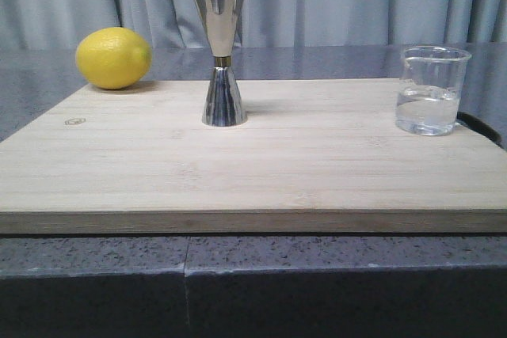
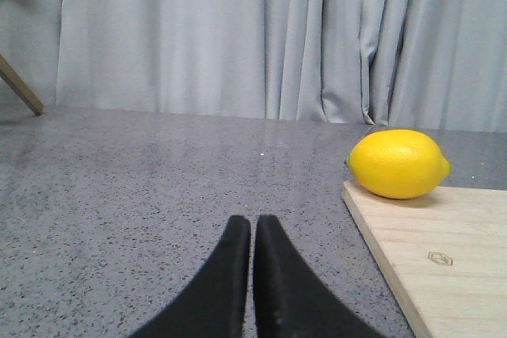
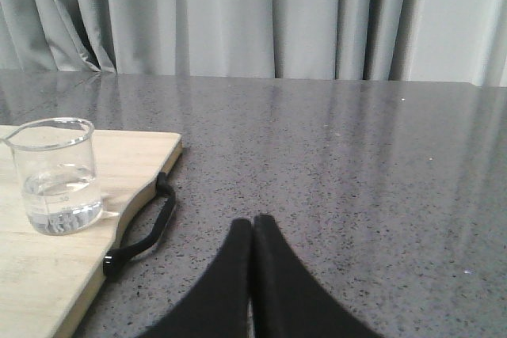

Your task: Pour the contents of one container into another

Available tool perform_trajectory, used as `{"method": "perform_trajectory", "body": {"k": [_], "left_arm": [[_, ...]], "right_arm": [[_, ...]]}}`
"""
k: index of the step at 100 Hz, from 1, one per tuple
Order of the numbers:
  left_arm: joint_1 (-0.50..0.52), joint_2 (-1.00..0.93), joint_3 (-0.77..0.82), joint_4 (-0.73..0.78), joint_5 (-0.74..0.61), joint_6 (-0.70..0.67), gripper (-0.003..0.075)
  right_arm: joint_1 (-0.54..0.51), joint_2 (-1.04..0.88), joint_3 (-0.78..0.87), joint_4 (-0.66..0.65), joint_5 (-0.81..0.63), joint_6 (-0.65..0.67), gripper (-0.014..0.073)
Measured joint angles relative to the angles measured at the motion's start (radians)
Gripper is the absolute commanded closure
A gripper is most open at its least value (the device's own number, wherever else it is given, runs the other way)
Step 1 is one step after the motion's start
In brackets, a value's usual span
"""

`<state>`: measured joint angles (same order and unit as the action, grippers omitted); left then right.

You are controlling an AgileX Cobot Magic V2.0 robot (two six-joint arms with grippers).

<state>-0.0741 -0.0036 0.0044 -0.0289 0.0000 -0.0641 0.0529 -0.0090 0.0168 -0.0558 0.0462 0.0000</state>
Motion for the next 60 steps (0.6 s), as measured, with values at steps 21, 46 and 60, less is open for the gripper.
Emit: {"method": "perform_trajectory", "body": {"k": [21,46,60], "left_arm": [[0.000,0.000,0.000,0.000,0.000,0.000,0.0739],[0.000,0.000,0.000,0.000,0.000,0.000,0.0739],[0.000,0.000,0.000,0.000,0.000,0.000,0.0739]], "right_arm": [[0.000,0.000,0.000,0.000,0.000,0.000,0.0666],[0.000,0.000,0.000,0.000,0.000,0.000,0.0666],[0.000,0.000,0.000,0.000,-0.007,0.000,0.0666]]}}
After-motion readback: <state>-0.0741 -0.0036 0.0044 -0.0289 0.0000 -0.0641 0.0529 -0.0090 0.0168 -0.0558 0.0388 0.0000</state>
